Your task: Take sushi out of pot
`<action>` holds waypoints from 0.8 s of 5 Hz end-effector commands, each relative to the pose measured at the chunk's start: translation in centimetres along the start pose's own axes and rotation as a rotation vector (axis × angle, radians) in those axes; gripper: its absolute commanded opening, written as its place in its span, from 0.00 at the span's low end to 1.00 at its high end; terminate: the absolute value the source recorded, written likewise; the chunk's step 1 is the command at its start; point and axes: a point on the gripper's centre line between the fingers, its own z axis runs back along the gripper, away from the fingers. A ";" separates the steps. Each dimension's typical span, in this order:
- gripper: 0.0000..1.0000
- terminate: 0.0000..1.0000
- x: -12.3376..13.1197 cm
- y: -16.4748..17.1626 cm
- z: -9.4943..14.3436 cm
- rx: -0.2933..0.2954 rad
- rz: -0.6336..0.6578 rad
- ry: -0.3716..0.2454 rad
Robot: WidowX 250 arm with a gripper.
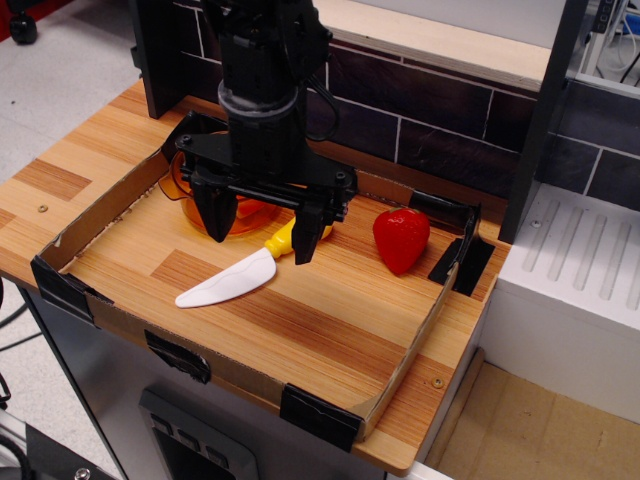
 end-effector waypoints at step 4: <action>1.00 0.00 4.6 4.6 5.7 -0.109 0.558 -0.108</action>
